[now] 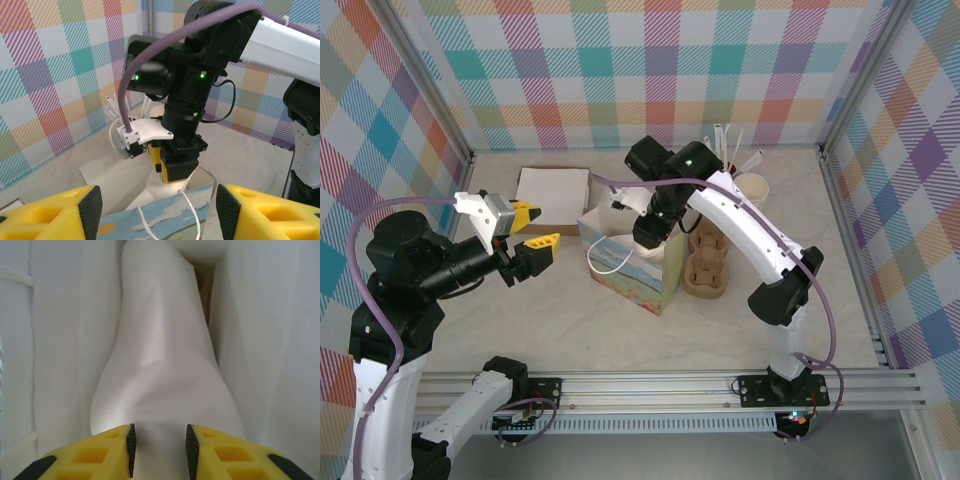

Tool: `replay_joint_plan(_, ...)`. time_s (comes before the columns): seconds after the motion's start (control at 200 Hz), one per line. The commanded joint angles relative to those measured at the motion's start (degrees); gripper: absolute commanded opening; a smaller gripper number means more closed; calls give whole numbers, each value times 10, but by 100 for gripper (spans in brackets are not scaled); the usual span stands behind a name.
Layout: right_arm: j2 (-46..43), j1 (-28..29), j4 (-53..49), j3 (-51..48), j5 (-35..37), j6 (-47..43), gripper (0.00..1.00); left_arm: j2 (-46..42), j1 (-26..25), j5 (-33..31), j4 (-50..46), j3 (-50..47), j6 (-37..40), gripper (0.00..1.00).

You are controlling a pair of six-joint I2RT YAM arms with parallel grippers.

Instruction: Pack the takeout coffee

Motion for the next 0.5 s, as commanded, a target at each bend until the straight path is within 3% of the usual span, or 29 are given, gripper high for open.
replay_joint_plan(0.0,8,2,9,-32,-17,9,34,0,-8,6,0,-3,5,64)
replay_joint_plan(0.26,30,2,16,-8,-30,15,33,-4,-8,0,-3,-3,7,64)
replay_joint_plan(0.495,-15,1,13,35,-7,31,39,-11,-8,-33,9,-20,-8,65)
